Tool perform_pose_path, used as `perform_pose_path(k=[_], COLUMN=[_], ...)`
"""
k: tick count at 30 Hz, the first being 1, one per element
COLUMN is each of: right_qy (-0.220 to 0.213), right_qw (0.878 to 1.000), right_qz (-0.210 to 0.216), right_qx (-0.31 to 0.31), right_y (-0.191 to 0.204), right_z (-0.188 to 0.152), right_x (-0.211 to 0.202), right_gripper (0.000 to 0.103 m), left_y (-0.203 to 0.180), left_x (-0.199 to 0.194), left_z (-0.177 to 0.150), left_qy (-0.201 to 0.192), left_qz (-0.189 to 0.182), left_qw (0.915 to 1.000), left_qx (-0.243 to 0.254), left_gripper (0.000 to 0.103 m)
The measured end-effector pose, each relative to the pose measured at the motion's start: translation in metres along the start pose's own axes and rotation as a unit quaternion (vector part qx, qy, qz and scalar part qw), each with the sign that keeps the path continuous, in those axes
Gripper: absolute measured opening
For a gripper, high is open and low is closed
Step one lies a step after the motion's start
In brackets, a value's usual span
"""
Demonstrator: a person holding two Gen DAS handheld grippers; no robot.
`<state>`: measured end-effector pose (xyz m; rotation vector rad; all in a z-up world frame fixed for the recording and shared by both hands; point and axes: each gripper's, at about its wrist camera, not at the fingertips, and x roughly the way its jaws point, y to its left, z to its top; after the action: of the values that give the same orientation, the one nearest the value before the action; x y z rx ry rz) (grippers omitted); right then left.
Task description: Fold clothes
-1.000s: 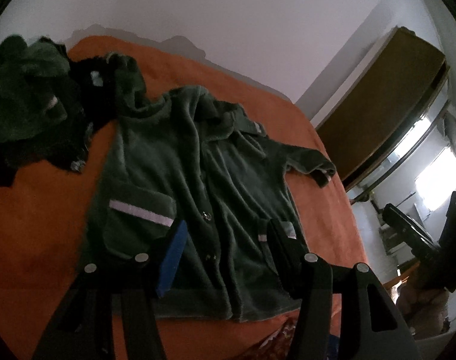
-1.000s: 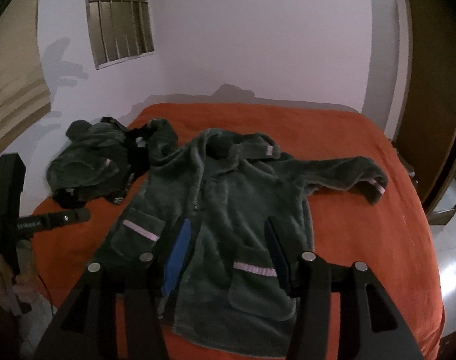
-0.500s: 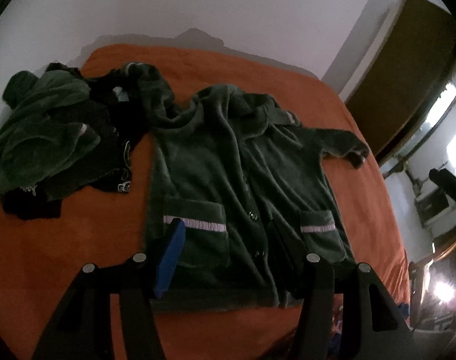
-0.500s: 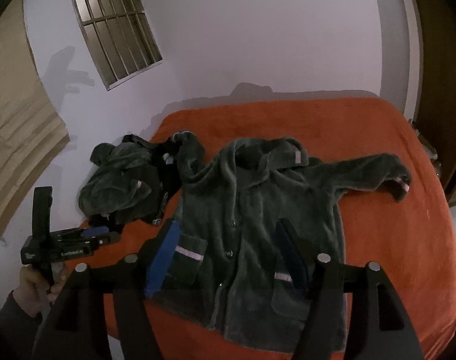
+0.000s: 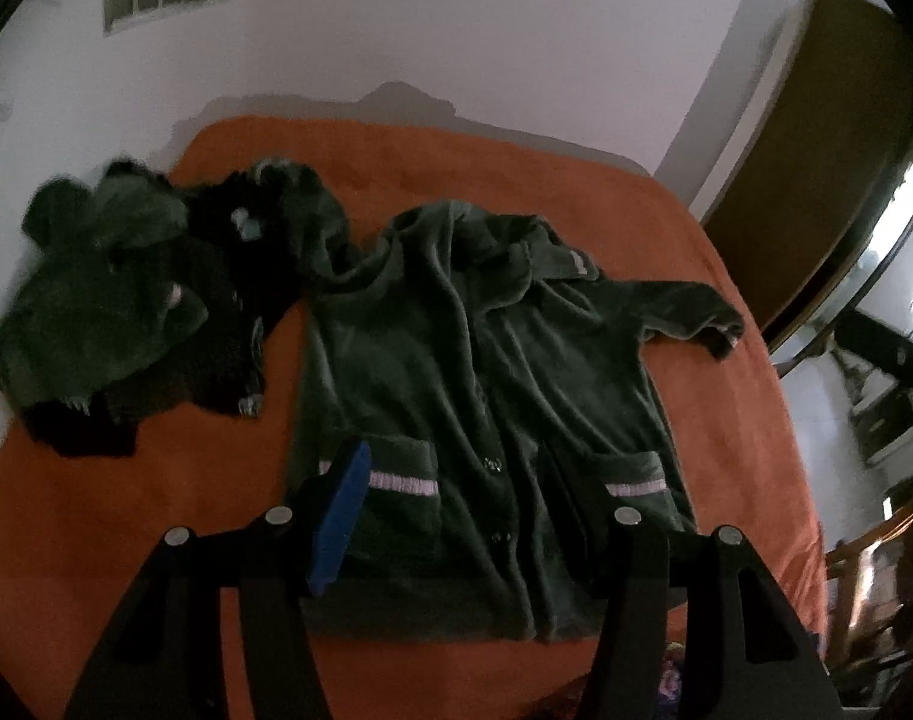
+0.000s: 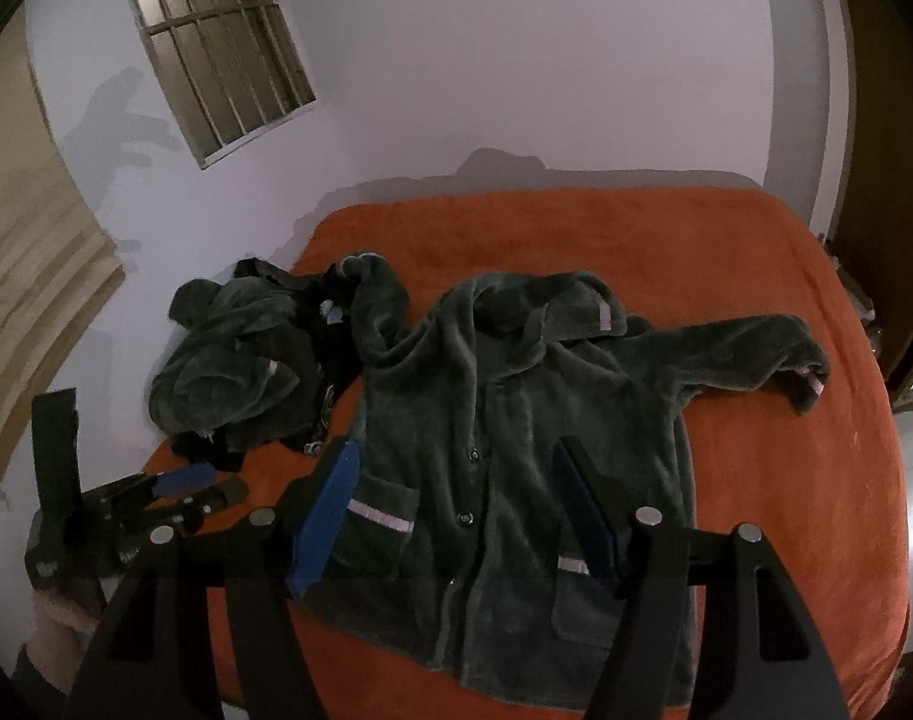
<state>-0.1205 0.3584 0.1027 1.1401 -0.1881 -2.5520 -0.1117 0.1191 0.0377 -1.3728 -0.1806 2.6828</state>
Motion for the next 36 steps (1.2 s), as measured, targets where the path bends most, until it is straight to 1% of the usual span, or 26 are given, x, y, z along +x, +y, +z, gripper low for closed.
perform_pose_path(k=[4,6,8,10,12,14,16,18,20,22,26,29,30,31,33,34,35,36], right_qy=[0.014,0.026,0.042,0.062,0.076,0.077,0.079,0.081,0.084,0.090,0.103,0.116,0.120,0.126,0.141,0.154,0.163,0.169], right_qw=[1.000,0.999,0.998,0.997,0.996,0.995,0.995,0.995,0.994,0.994,0.992,0.992,0.992,0.991,0.990,0.988,0.986,0.984], right_qz=[-0.001,-0.009,-0.019,-0.031,-0.046,-0.055,-0.060,-0.060,-0.060,-0.058,-0.056,-0.042,-0.035,-0.030,-0.019,-0.018,-0.026,-0.045], right_qx=[0.015,0.026,0.037,0.042,0.030,0.019,0.014,0.014,0.018,0.029,0.042,0.038,0.036,0.030,0.016,-0.002,-0.020,-0.036], right_y=[-0.004,-0.009,-0.014,-0.019,-0.019,-0.019,-0.021,-0.025,-0.031,-0.043,-0.068,-0.088,-0.095,-0.103,-0.122,-0.135,-0.150,-0.171], right_z=[0.019,0.031,0.040,0.046,0.051,0.055,0.061,0.064,0.068,0.073,0.084,0.101,0.106,0.109,0.116,0.118,0.119,0.119], right_x=[0.003,0.006,0.011,0.018,0.025,0.029,0.039,0.051,0.064,0.083,0.135,0.198,0.219,0.239,0.279,0.298,0.311,0.322], right_gripper=[0.066,0.066,0.066,0.066,0.066,0.066,0.066,0.066,0.066,0.066,0.067,0.067,0.067,0.066,0.066,0.066,0.066,0.066], left_y=[-0.018,-0.024,-0.029,-0.033,-0.041,-0.047,-0.051,-0.050,-0.049,-0.051,-0.058,-0.057,-0.052,-0.045,-0.033,-0.028,-0.023,-0.018], left_x=[0.001,0.001,0.006,0.005,0.002,0.002,0.008,0.024,0.050,0.078,0.146,0.210,0.232,0.258,0.287,0.302,0.313,0.321], left_z=[0.016,0.027,0.041,0.053,0.065,0.075,0.087,0.100,0.113,0.124,0.143,0.163,0.170,0.179,0.190,0.195,0.198,0.200], left_qy=[0.011,0.027,0.074,0.094,0.094,0.083,0.078,0.078,0.099,0.116,0.141,0.160,0.166,0.175,0.183,0.187,0.186,0.185], left_qz=[0.022,0.037,0.075,0.093,0.112,0.119,0.113,0.099,0.081,0.070,0.087,0.100,0.099,0.096,0.079,0.070,0.059,0.045], left_qw=[0.9995,0.9985,0.9936,0.9896,0.9852,0.9826,0.9822,0.9845,0.9866,0.9864,0.9788,0.9729,0.9725,0.9723,0.9736,0.9743,0.9758,0.9772], left_qx=[0.021,0.029,0.042,0.056,0.089,0.116,0.128,0.121,0.101,0.093,0.121,0.134,0.130,0.122,0.110,0.104,0.099,0.093], left_gripper=[0.062,0.063,0.063,0.063,0.065,0.068,0.070,0.070,0.071,0.071,0.071,0.071,0.071,0.071,0.071,0.071,0.071,0.071])
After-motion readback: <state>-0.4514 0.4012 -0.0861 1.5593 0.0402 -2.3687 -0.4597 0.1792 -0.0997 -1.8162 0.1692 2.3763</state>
